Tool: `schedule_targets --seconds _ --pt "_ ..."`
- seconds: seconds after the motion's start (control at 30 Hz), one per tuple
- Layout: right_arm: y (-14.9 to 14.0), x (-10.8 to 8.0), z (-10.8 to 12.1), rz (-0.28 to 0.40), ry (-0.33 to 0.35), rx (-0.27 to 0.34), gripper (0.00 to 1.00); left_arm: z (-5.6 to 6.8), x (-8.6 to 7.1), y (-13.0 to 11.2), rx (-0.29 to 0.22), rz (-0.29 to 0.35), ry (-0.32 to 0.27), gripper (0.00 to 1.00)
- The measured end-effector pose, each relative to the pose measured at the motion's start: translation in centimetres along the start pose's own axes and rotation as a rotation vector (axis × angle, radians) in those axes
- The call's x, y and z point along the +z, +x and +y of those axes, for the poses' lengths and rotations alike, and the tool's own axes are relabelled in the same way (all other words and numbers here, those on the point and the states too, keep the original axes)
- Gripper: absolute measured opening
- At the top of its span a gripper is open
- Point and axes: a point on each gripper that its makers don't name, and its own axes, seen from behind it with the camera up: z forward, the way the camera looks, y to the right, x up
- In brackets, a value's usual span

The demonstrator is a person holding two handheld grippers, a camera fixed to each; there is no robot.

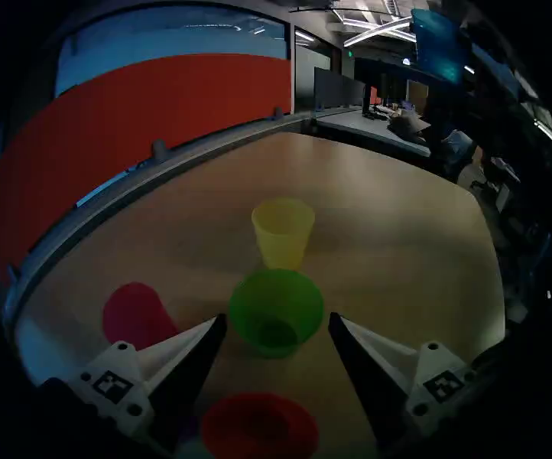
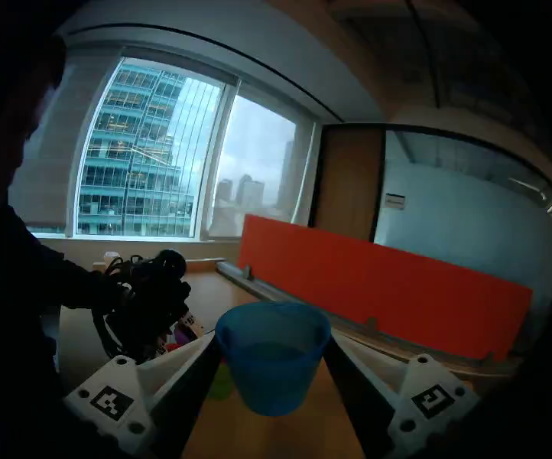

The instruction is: Pour water

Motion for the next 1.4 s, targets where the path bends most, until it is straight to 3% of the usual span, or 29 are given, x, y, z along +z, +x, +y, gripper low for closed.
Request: schedule_targets --seconds 0.77,0.9,1.4 --pt "-0.2 -0.3 0.2 -0.001 -0.003 -0.002 0.90 -0.2 2.0 0.2 0.000 0.006 0.030 1.00" --pt "-0.2 -0.3 0.3 -0.002 -0.004 -0.003 0.90 -0.3 2.1 0.1 -0.007 0.004 0.035 0.91" --pt "0.0 -0.2 0.0 -0.003 0.001 0.000 0.90 -0.2 1.0 0.8 -0.017 0.034 0.027 0.89"
